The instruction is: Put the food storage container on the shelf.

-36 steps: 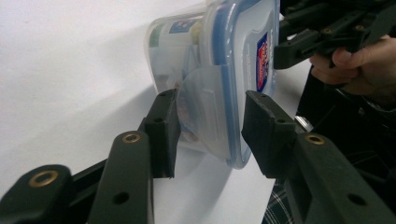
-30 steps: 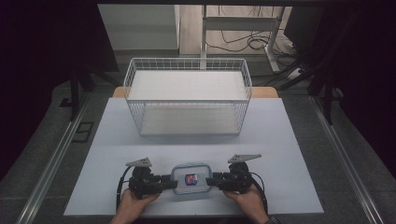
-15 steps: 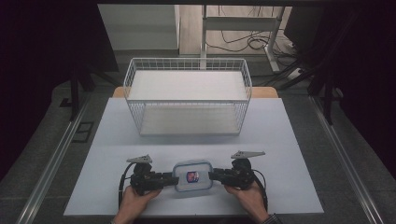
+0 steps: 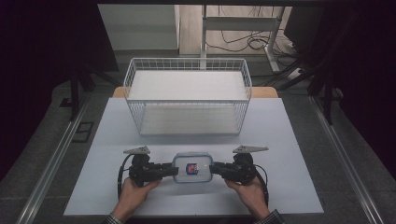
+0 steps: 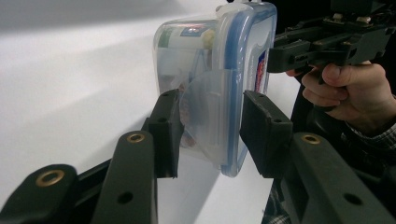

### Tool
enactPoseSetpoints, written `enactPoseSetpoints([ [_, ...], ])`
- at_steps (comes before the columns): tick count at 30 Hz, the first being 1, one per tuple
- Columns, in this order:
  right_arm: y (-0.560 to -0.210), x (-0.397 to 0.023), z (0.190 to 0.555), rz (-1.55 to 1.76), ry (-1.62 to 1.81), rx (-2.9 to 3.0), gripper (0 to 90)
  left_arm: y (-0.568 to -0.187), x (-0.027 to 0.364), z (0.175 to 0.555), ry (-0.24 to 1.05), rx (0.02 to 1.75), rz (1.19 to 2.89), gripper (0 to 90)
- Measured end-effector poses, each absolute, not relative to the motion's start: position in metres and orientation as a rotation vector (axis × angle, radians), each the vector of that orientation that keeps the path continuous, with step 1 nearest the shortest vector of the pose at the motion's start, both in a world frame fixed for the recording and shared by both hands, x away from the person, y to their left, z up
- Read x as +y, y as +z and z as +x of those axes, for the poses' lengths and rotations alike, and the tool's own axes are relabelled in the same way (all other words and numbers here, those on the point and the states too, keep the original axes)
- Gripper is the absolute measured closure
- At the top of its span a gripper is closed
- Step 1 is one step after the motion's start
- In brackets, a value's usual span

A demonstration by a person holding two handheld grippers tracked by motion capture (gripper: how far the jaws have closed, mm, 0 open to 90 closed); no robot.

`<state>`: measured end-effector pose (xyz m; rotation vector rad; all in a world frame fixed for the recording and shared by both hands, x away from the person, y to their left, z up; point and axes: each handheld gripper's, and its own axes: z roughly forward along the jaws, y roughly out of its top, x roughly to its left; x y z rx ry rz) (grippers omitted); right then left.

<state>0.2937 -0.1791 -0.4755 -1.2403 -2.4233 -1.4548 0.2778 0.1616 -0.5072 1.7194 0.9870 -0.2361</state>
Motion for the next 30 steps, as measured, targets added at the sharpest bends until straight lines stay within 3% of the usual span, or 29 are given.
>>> enactPoseSetpoints([
  [30, -0.374, -0.169, 0.35, -1.28, -1.593, -2.441, 71.6, -0.411, 0.17, 0.343, -0.167, 0.942, 1.663, 58.9],
])
